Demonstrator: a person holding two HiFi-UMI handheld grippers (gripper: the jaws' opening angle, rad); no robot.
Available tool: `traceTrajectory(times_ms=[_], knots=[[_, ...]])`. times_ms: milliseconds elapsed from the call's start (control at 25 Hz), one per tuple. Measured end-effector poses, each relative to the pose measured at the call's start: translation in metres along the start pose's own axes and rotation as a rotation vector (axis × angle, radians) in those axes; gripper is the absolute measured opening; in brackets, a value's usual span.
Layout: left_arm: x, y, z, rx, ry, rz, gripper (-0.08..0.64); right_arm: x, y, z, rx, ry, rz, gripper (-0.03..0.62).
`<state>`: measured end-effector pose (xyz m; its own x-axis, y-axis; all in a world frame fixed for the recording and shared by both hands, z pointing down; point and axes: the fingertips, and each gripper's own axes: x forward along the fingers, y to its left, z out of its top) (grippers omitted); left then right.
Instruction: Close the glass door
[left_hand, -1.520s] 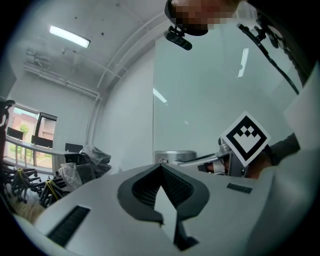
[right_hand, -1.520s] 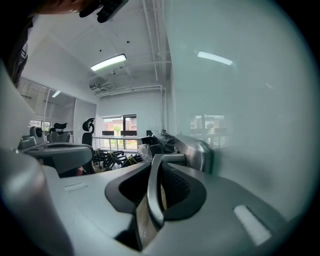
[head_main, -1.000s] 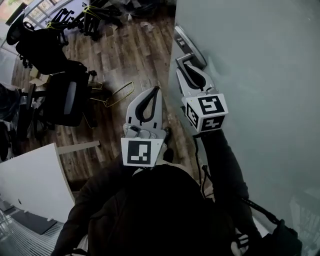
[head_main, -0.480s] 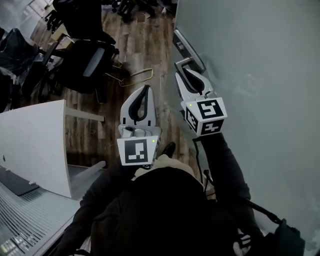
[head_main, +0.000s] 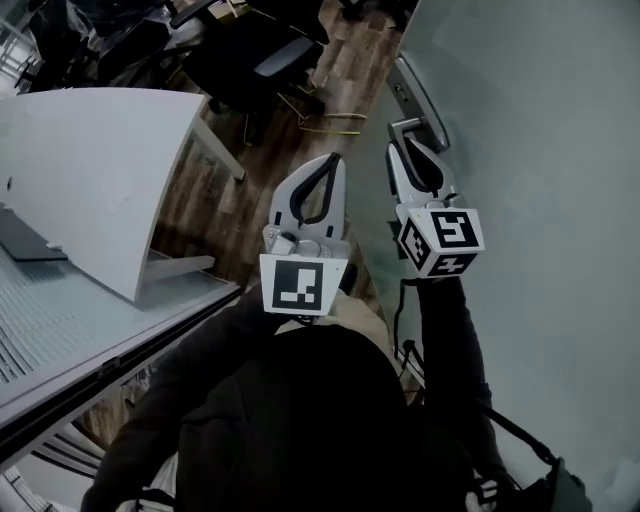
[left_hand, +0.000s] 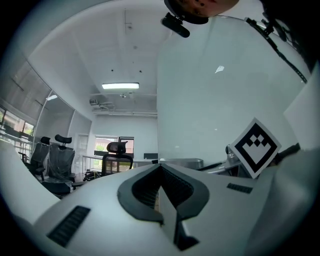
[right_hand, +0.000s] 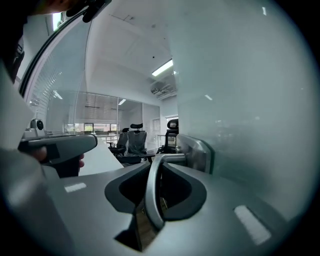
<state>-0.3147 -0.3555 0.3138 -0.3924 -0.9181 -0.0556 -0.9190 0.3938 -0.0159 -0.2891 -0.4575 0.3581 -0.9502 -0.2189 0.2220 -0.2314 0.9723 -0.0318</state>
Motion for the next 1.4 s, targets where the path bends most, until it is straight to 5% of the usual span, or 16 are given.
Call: traceTrajectory(times_ms=[800, 1400], knots=[[-0.242, 0.065, 0.009, 0.073, 0.039, 0.290, -0.003, -0.045, 0.259, -0.024, -0.075, 0.011, 0.332, 0.067], [-0.374, 0.099, 0.005, 0.124, 0.042, 0.213, -0.003, -0.117, 0.421, -0.059, -0.134, 0.027, 0.521, 0.067]])
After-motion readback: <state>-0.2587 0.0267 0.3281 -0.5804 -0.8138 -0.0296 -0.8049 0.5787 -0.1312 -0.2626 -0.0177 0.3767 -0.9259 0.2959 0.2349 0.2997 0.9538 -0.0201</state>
